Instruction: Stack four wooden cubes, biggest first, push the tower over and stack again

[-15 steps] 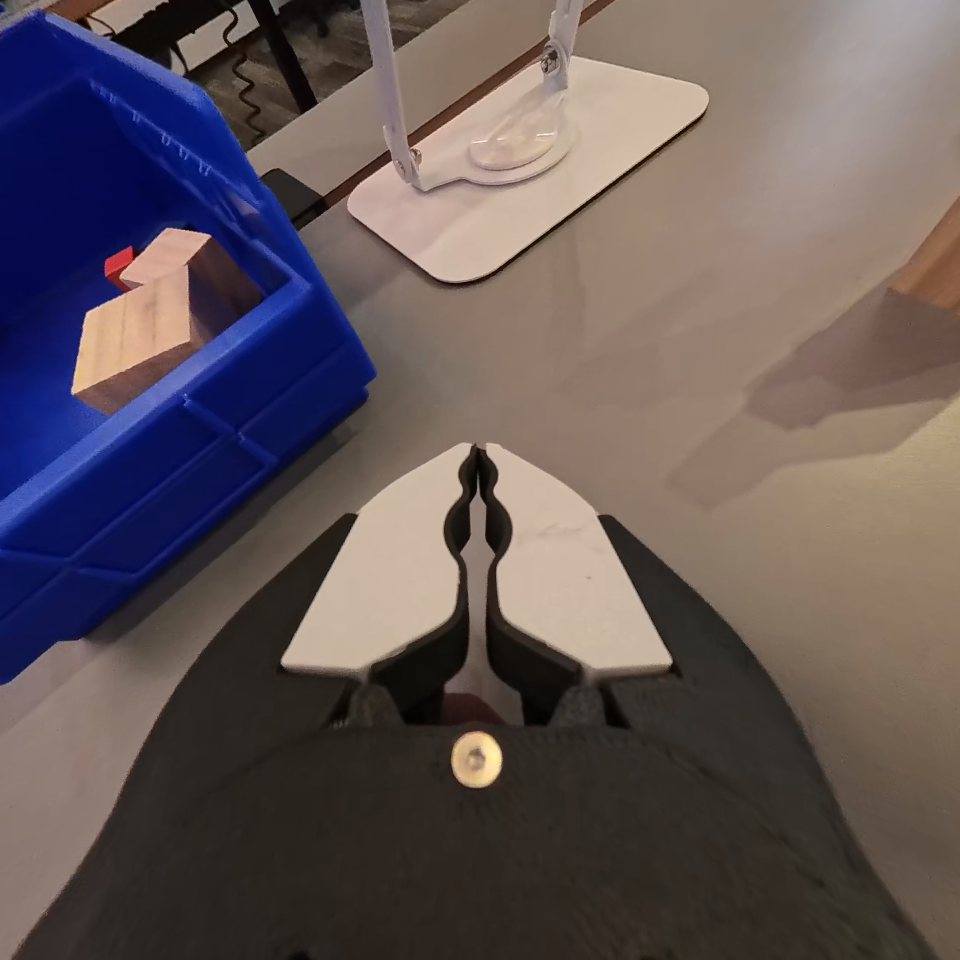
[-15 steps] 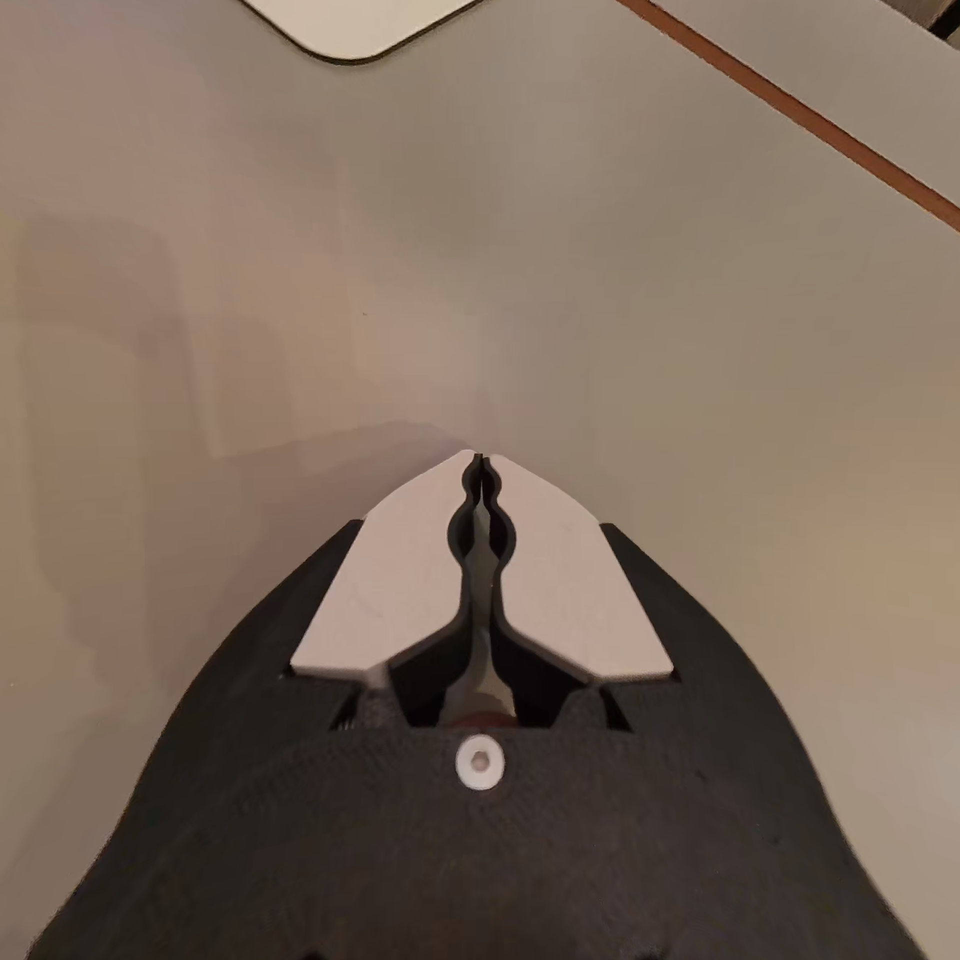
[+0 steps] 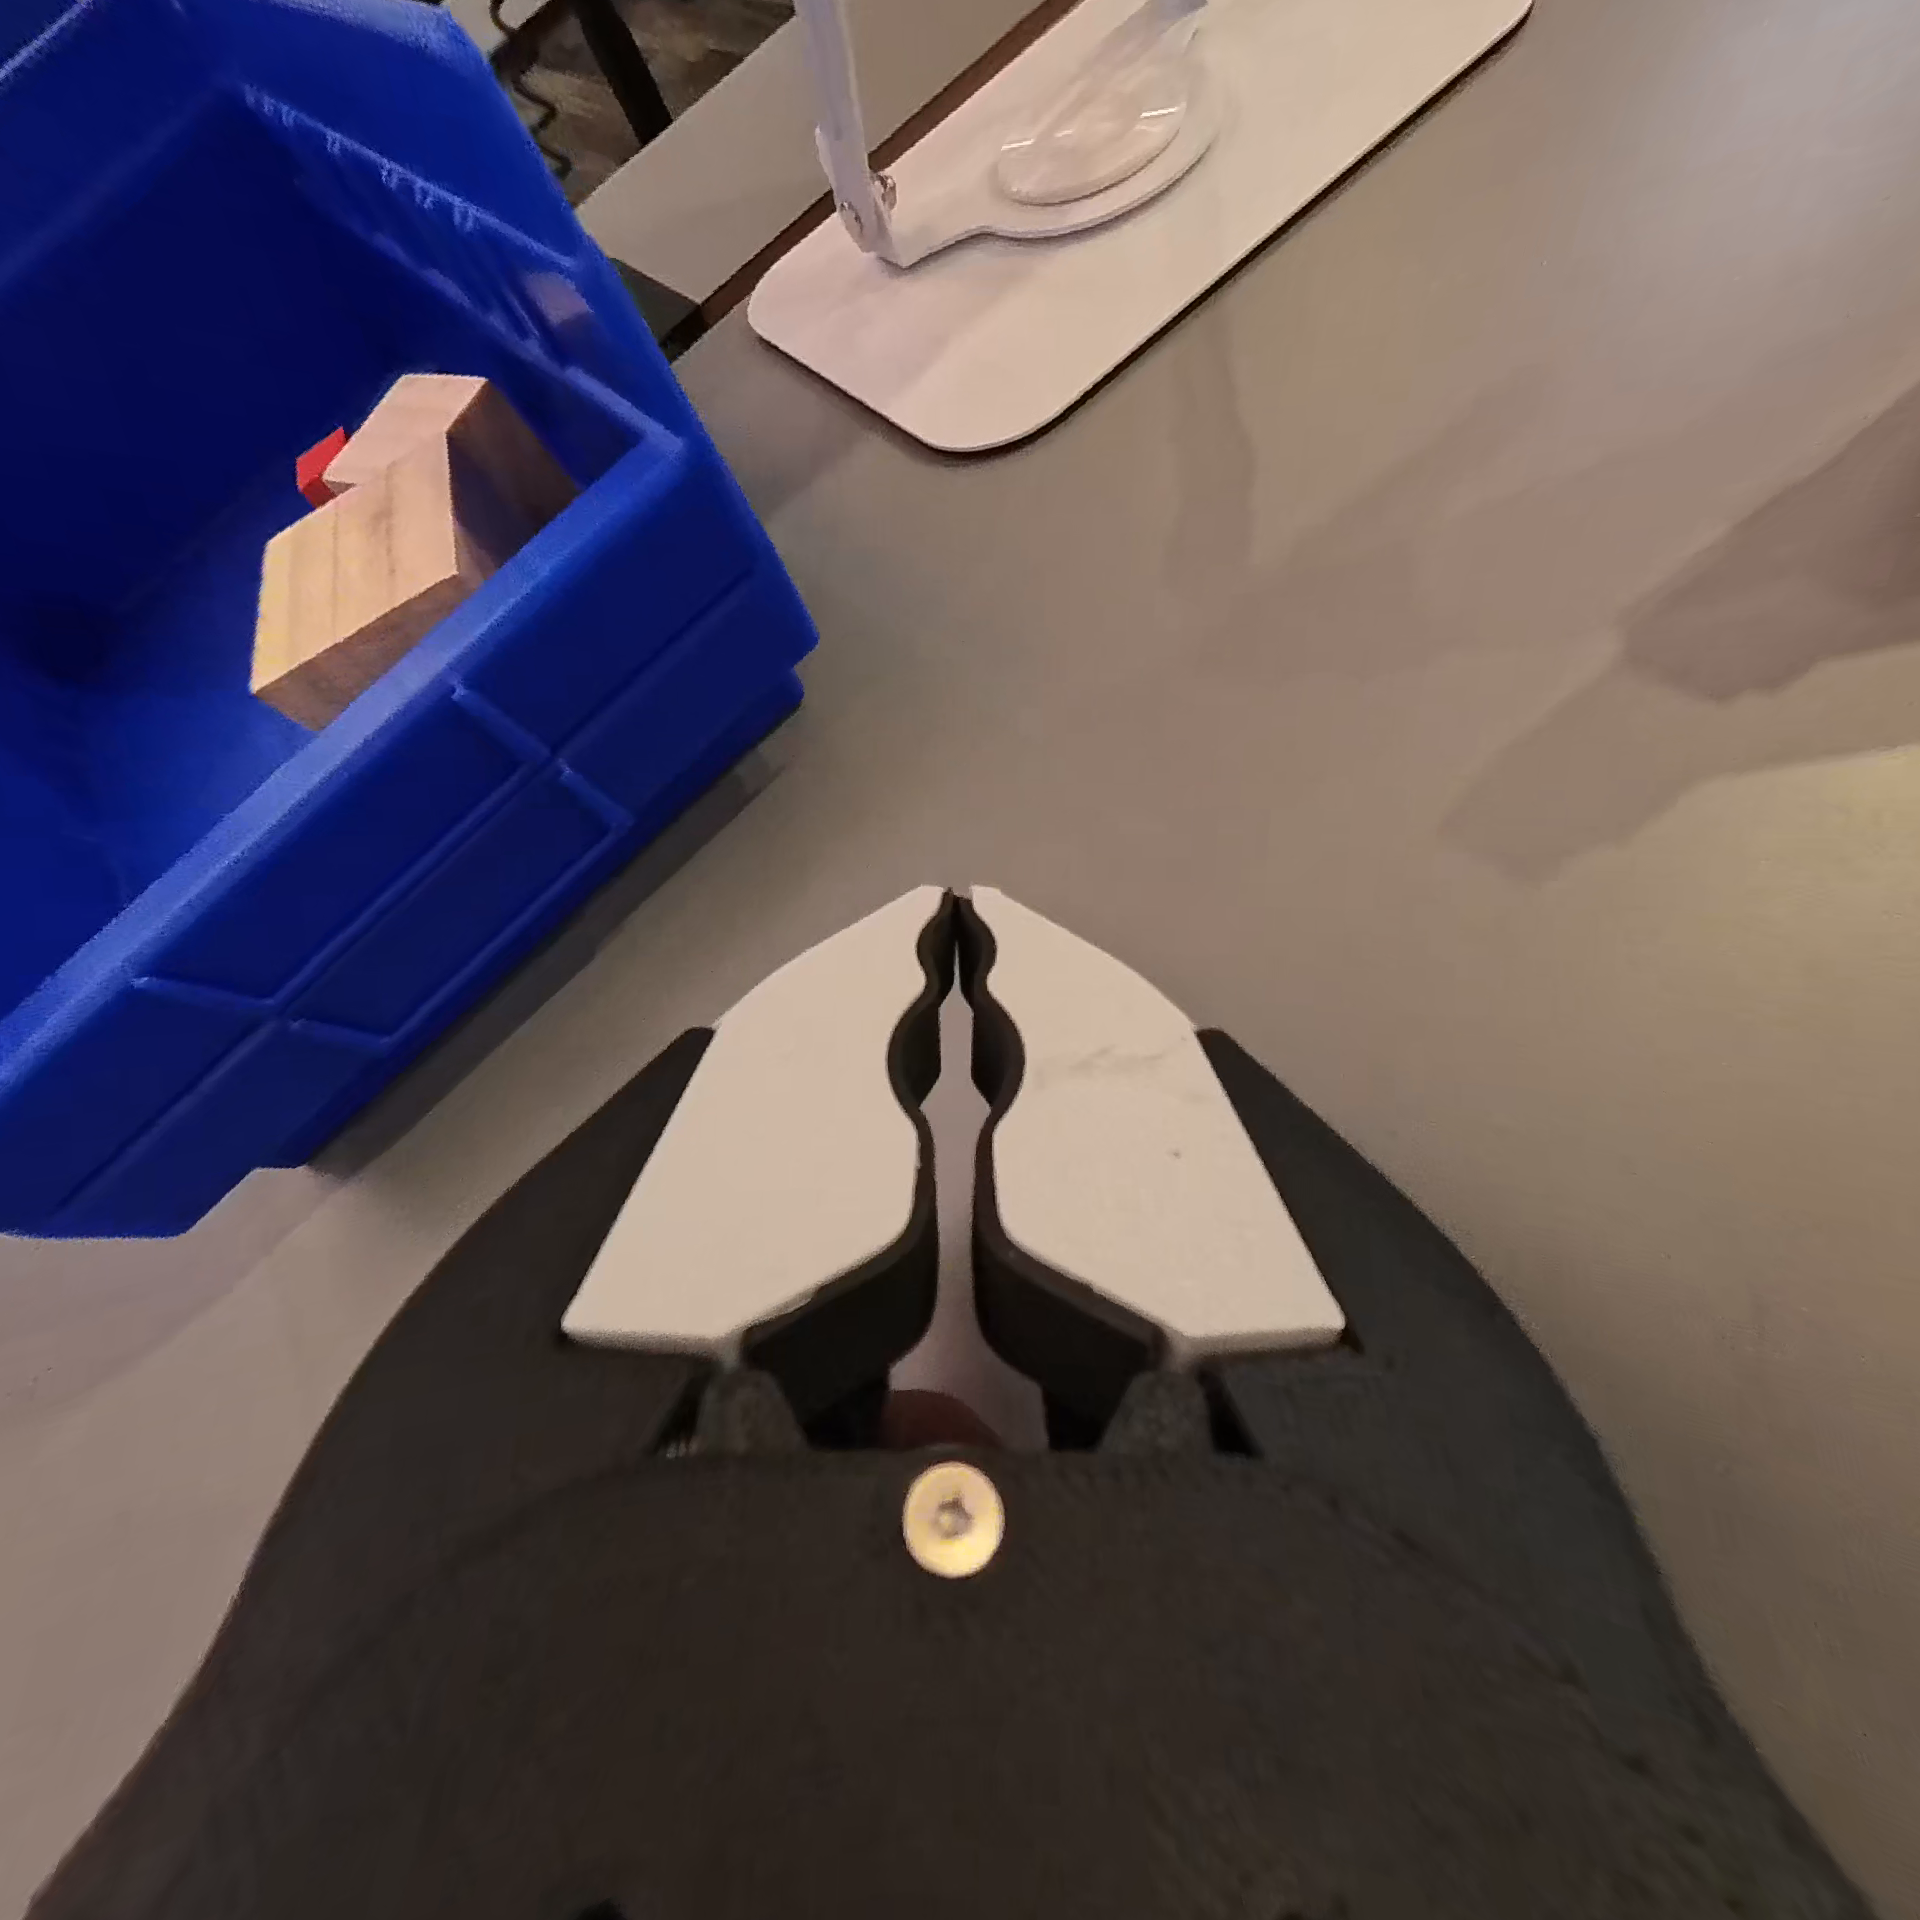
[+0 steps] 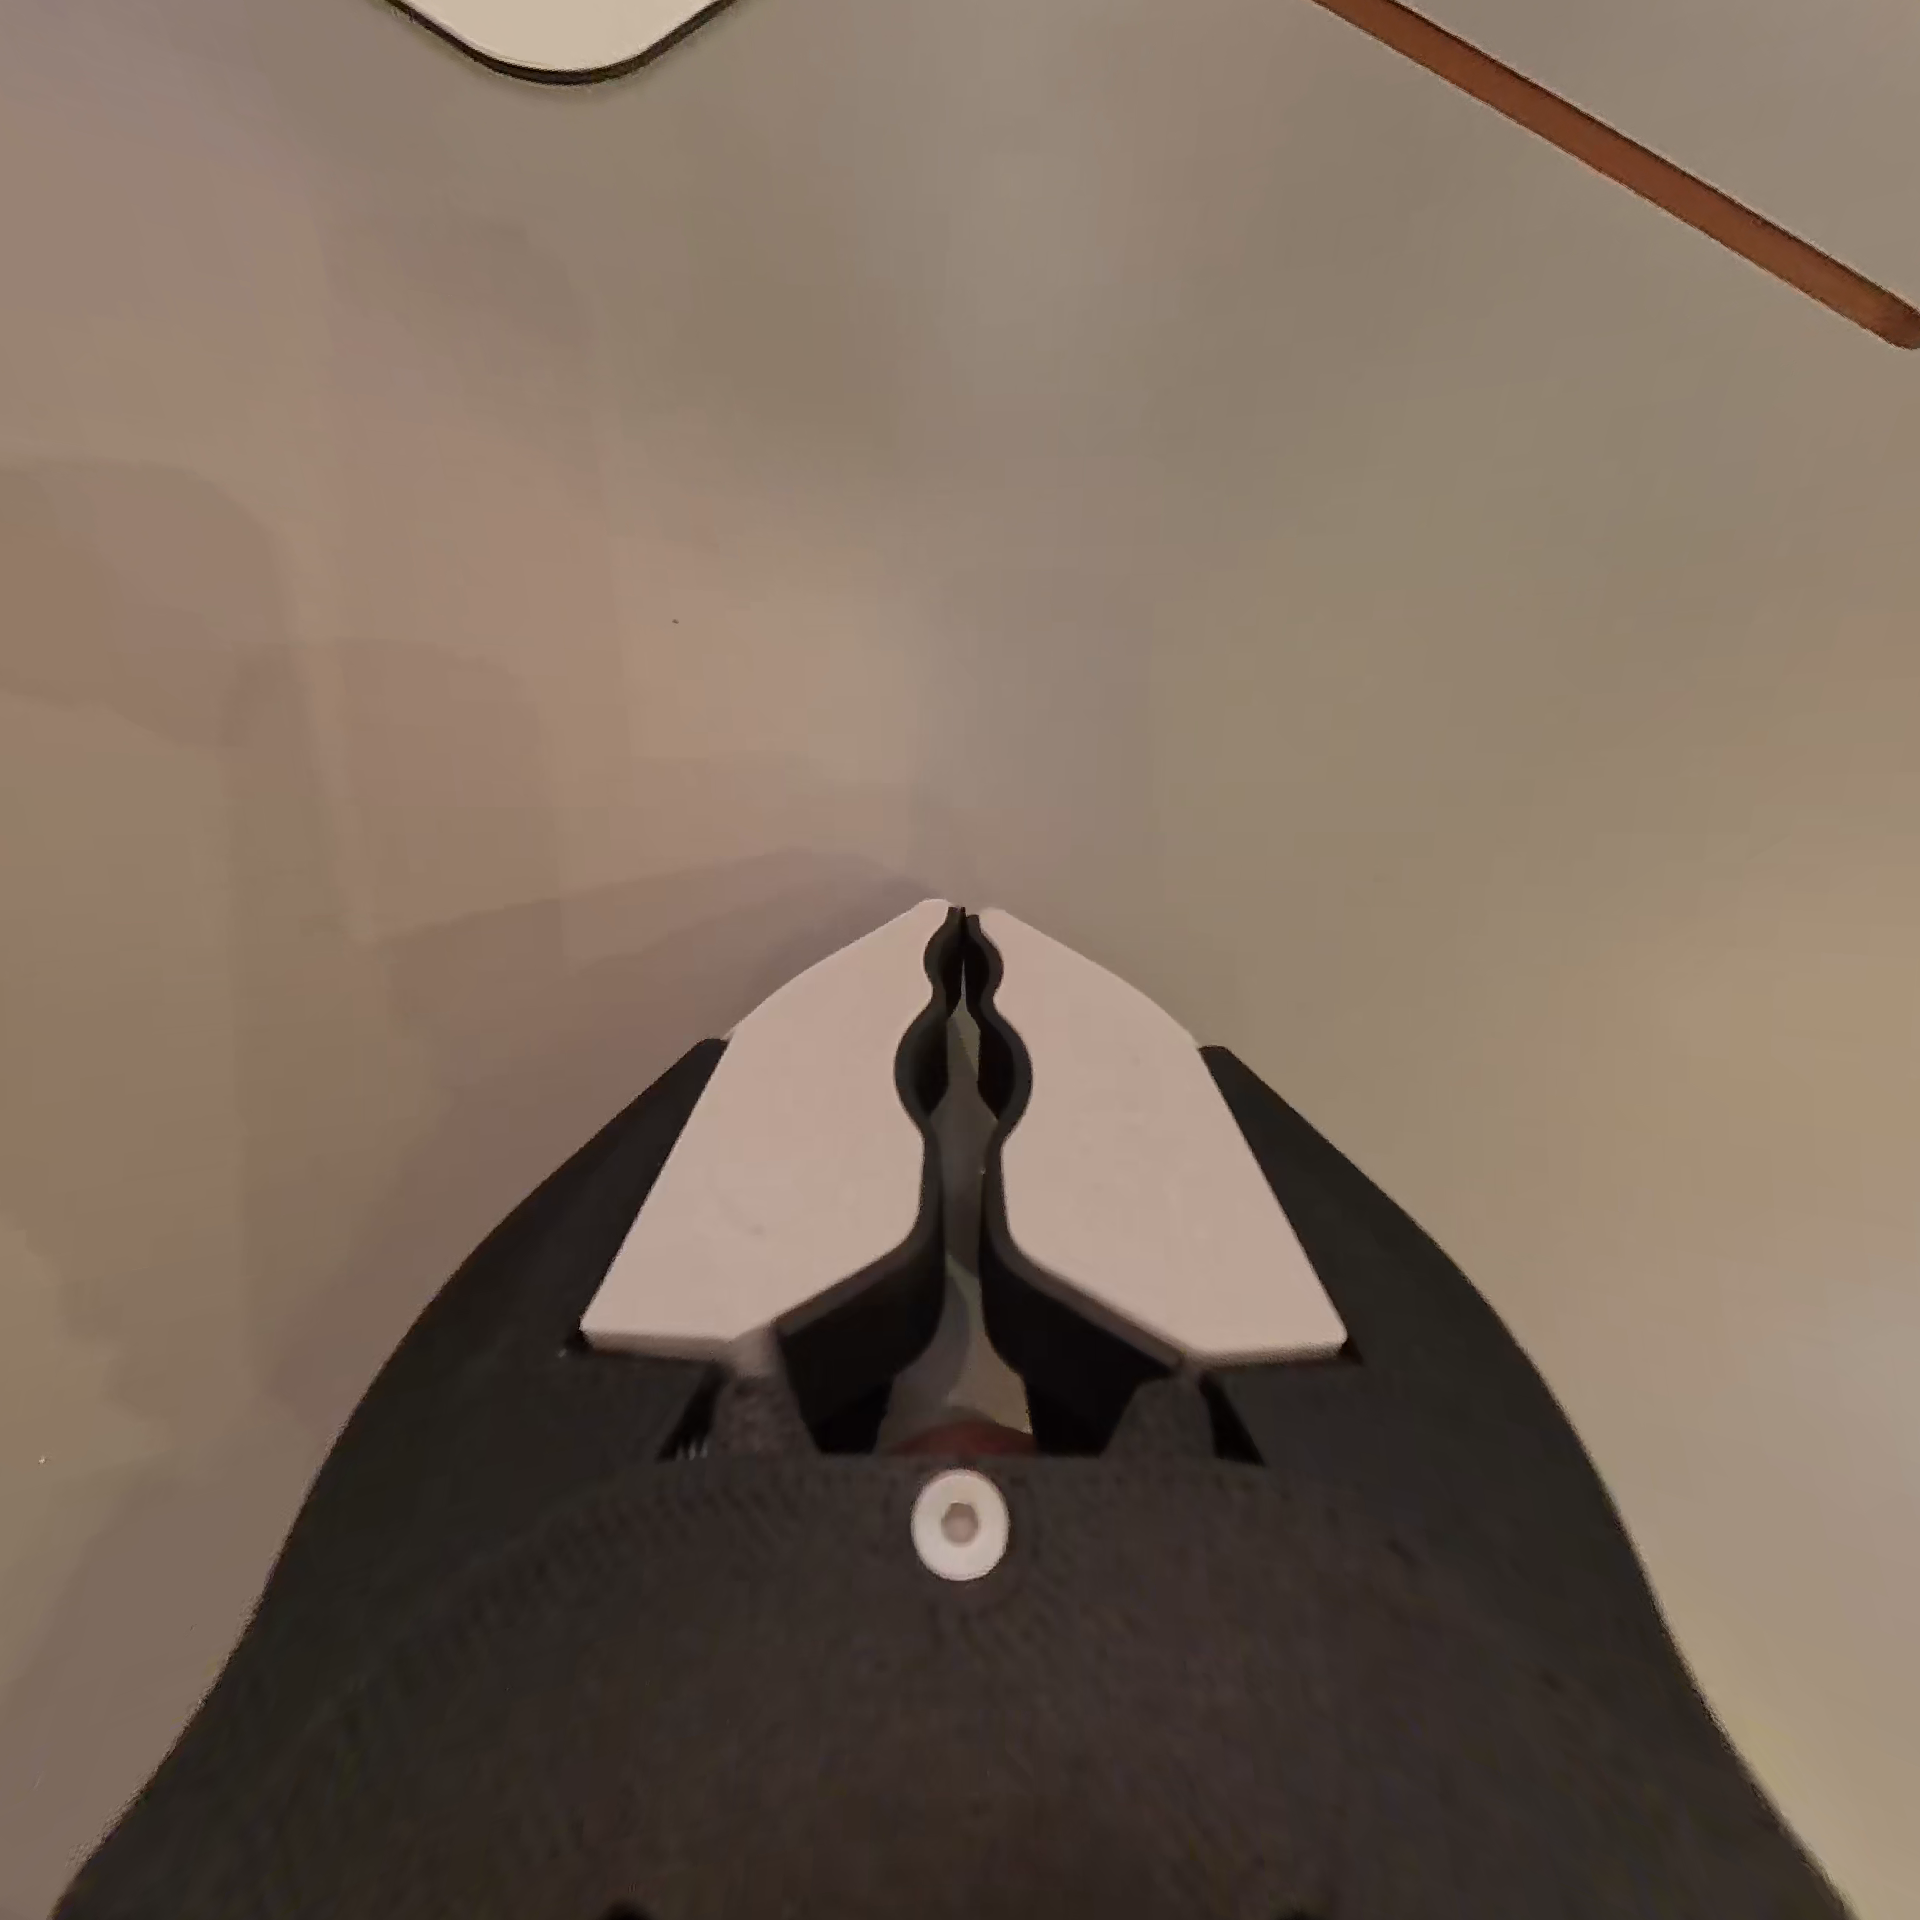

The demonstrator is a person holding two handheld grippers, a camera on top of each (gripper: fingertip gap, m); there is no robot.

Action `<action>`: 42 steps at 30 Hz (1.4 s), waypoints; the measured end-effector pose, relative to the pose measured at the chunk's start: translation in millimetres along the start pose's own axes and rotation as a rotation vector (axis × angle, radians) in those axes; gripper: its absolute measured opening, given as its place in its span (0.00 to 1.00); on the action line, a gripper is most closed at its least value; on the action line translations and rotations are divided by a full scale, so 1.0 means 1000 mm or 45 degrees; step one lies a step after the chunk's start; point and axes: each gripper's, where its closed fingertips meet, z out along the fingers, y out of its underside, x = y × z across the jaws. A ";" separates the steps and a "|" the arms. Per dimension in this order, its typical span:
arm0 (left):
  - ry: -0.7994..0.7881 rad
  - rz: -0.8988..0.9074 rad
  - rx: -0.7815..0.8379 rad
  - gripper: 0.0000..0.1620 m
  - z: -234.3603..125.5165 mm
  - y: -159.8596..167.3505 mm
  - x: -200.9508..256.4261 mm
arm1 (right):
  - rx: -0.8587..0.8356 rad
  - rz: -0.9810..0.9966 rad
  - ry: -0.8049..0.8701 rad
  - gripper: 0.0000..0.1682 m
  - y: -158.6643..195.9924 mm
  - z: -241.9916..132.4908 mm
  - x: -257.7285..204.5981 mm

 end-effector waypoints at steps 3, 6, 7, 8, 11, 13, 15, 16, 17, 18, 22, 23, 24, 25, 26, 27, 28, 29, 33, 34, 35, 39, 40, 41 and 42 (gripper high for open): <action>0.008 0.023 -0.012 0.00 0.002 0.000 0.003 | 0.041 0.058 -0.016 0.00 -0.008 -0.002 -0.007; 0.022 -0.020 0.026 0.00 -0.001 -0.004 0.001 | 0.078 0.062 0.013 0.00 -0.023 -0.006 -0.023; 0.024 -0.043 0.039 0.00 -0.002 -0.005 -0.001 | 0.087 0.067 0.014 0.00 -0.030 -0.006 -0.032; 0.023 -0.064 0.050 0.00 -0.003 -0.005 -0.003 | 0.094 0.068 0.012 0.00 -0.036 -0.004 -0.042; 0.003 -0.084 0.061 0.00 -0.006 -0.004 -0.011 | 0.080 0.007 0.011 0.00 -0.058 0.005 -0.085; -0.007 -0.102 0.075 0.00 -0.009 -0.005 -0.015 | 0.097 -0.062 -0.067 0.00 -0.087 0.017 -0.141; -0.021 -0.123 0.087 0.00 -0.012 -0.005 -0.020 | 0.123 -0.213 -0.175 0.00 -0.125 0.037 -0.226; -0.037 -0.128 0.082 0.00 -0.014 -0.004 -0.024 | 0.133 -0.307 -0.183 0.00 -0.141 0.045 -0.256; -0.065 -0.124 0.075 0.00 -0.018 -0.001 -0.030 | 0.130 -0.330 -0.216 0.00 -0.150 0.050 -0.275; -0.089 -0.124 0.079 0.00 -0.023 0.001 -0.036 | 0.141 -0.336 -0.229 0.00 -0.157 0.050 -0.281; -0.149 -0.239 0.098 0.00 -0.042 0.021 -0.065 | 0.143 -0.293 -0.202 0.00 -0.148 0.040 -0.249; -0.150 -0.264 0.096 0.00 -0.045 0.026 -0.070 | 0.140 -0.278 -0.196 0.00 -0.141 0.037 -0.240; -0.172 -0.297 0.111 0.00 -0.049 0.029 -0.078 | 0.141 -0.257 -0.201 0.00 -0.135 0.035 -0.232; -0.188 -0.327 0.127 0.00 -0.053 0.031 -0.084 | 0.139 -0.232 -0.209 0.00 -0.128 0.033 -0.224; -0.201 -0.352 0.139 0.00 -0.056 0.032 -0.089 | 0.132 -0.211 -0.209 0.00 -0.122 0.033 -0.217; -0.222 -0.372 0.143 0.00 -0.057 0.035 -0.095 | 0.124 -0.200 -0.209 0.00 -0.116 0.033 -0.212; -0.241 -0.385 0.142 0.00 -0.058 0.038 -0.099 | 0.115 -0.200 -0.222 0.00 -0.111 0.033 -0.210; -0.253 -0.394 0.131 0.00 -0.058 0.041 -0.102 | 0.107 -0.211 -0.240 0.00 -0.106 0.033 -0.211; -0.260 -0.398 0.151 0.00 -0.066 0.042 -0.106 | 0.130 -0.302 -0.341 0.00 -0.102 0.025 -0.227; -0.261 -0.396 0.150 0.00 -0.070 0.043 -0.107 | 0.127 -0.316 -0.347 0.00 -0.100 0.026 -0.228; -0.276 -0.406 0.146 0.00 -0.076 0.046 -0.108 | 0.125 -0.323 -0.360 0.00 -0.098 0.026 -0.230; -0.231 -0.427 0.145 0.00 -0.091 0.058 -0.091 | 0.110 -0.347 -0.374 0.00 -0.090 0.027 -0.225; -0.202 -0.408 0.128 0.00 -0.092 0.061 -0.082 | 0.111 -0.346 -0.370 0.00 -0.089 0.027 -0.221; -0.189 -0.387 0.107 0.00 -0.094 0.064 -0.076 | 0.112 -0.339 -0.366 0.00 -0.088 0.027 -0.218; -0.183 -0.372 0.094 0.00 -0.097 0.066 -0.070 | 0.113 -0.329 -0.366 0.00 -0.087 0.028 -0.214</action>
